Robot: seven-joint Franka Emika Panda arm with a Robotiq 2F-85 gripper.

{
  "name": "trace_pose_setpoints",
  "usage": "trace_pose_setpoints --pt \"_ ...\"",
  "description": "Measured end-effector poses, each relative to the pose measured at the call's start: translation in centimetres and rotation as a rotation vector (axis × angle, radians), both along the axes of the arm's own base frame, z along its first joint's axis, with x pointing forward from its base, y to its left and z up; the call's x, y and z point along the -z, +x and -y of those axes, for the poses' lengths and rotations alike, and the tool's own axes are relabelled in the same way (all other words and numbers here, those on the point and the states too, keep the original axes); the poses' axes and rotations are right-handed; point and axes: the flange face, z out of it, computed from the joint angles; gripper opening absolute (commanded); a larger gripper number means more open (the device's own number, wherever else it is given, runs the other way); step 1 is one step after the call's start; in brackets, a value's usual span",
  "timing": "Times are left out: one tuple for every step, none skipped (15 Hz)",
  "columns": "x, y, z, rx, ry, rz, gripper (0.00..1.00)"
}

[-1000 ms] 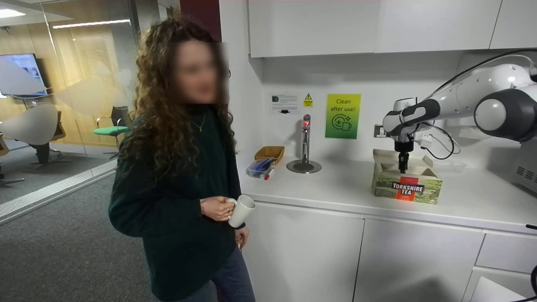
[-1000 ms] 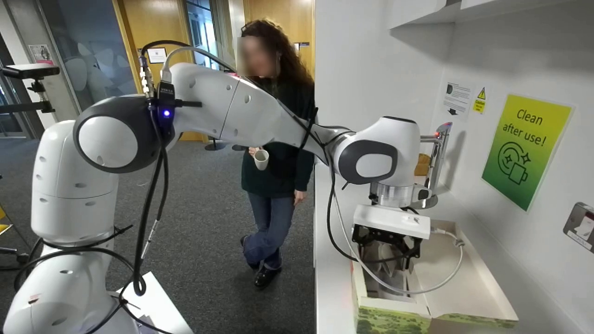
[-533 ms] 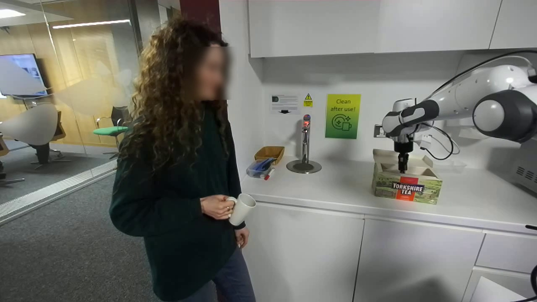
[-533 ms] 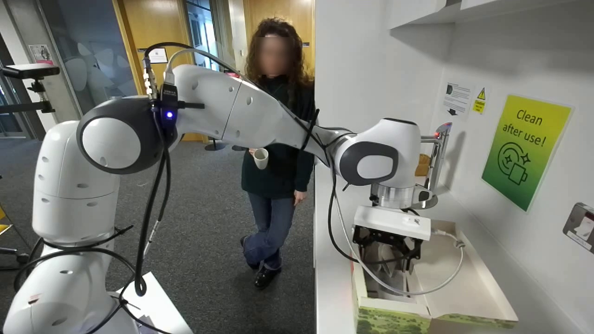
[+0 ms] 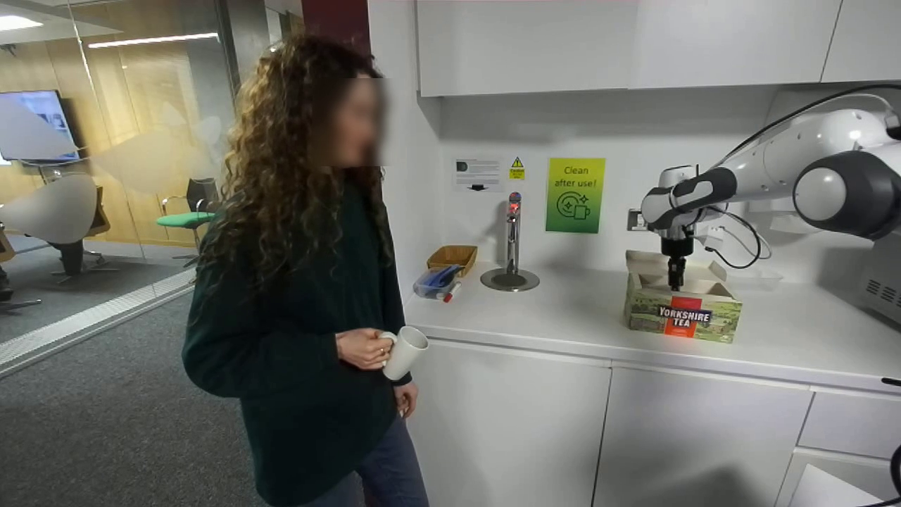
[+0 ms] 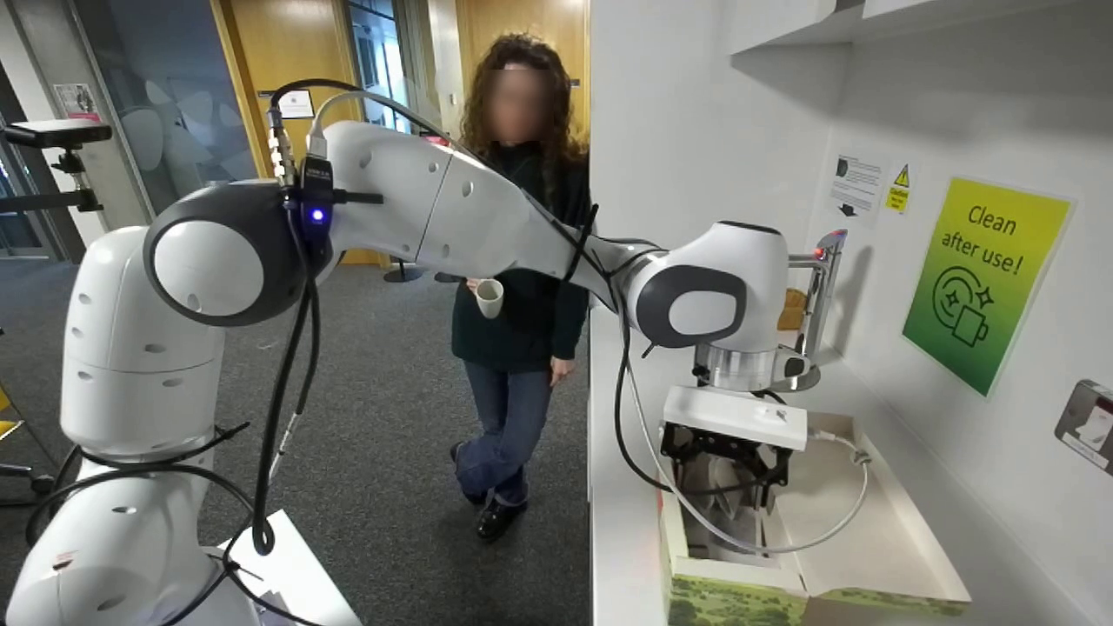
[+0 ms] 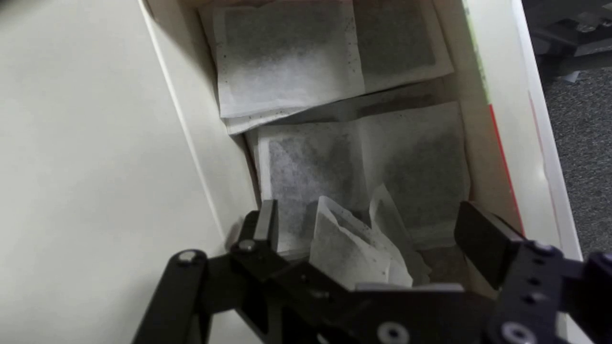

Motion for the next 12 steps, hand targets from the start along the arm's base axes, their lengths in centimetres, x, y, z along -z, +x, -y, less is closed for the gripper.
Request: trace_pose_setpoints --pt "0.0 0.0 0.0 0.000 0.000 0.000 0.74" --pt "0.1 0.0 0.0 0.000 0.001 -0.001 0.67" --pt "0.3 0.0 0.0 0.000 0.002 -0.004 0.60" --pt "0.5 0.1 0.0 0.000 0.004 -0.007 0.53" --pt "0.6 0.1 0.0 0.000 0.005 -0.009 0.45" --pt "0.8 0.1 0.0 0.000 0.006 -0.011 0.38" --pt "0.8 0.1 0.0 0.000 0.006 -0.012 0.29" --pt "0.9 0.1 0.0 0.000 0.007 -0.012 0.23" --pt "0.9 0.1 0.0 0.000 0.007 -0.013 0.16" --pt "1.0 0.0 0.1 0.001 0.007 -0.013 0.07" --pt "1.0 0.0 0.1 0.001 0.008 -0.014 0.01" --pt "1.1 0.0 0.1 0.002 0.008 -0.016 0.00"
